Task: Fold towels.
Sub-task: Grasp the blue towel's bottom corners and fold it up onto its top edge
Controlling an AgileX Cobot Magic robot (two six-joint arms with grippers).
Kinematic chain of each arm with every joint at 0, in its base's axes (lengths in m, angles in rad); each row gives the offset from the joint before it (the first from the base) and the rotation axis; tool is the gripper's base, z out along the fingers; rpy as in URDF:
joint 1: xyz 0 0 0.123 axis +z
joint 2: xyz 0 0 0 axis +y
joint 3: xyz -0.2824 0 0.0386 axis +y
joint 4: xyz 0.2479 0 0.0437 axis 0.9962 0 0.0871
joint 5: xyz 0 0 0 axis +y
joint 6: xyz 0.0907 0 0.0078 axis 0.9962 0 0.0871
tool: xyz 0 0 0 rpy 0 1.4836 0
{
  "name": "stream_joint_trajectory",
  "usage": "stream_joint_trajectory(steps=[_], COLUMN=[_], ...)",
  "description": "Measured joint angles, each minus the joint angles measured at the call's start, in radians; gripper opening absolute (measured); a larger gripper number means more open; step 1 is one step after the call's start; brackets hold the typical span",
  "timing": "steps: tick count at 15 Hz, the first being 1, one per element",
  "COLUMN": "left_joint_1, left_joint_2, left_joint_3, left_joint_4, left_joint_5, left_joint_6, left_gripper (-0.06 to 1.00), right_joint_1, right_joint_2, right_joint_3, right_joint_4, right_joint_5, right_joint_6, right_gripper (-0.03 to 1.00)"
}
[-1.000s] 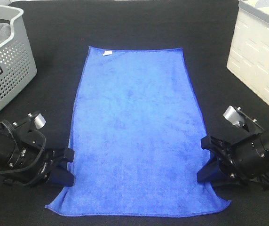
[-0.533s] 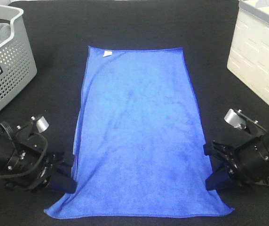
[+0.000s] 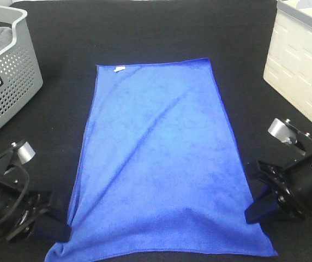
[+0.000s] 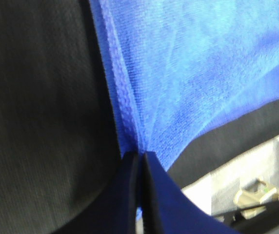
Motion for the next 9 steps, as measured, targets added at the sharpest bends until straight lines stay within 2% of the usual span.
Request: stream_joint_trajectory(steps=[6, 9], left_joint_1=[0.0, 0.0], left_joint_2=[-0.121, -0.144], left_joint_3=[0.02, 0.035], left_joint_4=[0.249, 0.276], left_joint_5=[0.078, 0.078], left_joint_6=[-0.227, -0.259], left_gripper=[0.0, 0.0], right_joint_1=[0.0, 0.0], right_joint_2=[-0.093, -0.122], right_joint_3=[0.138, 0.138], right_joint_4=[0.0, 0.005], right_joint_5=[-0.003, -0.031], right_joint_6=[0.001, 0.001], right_gripper=[0.0, 0.0])
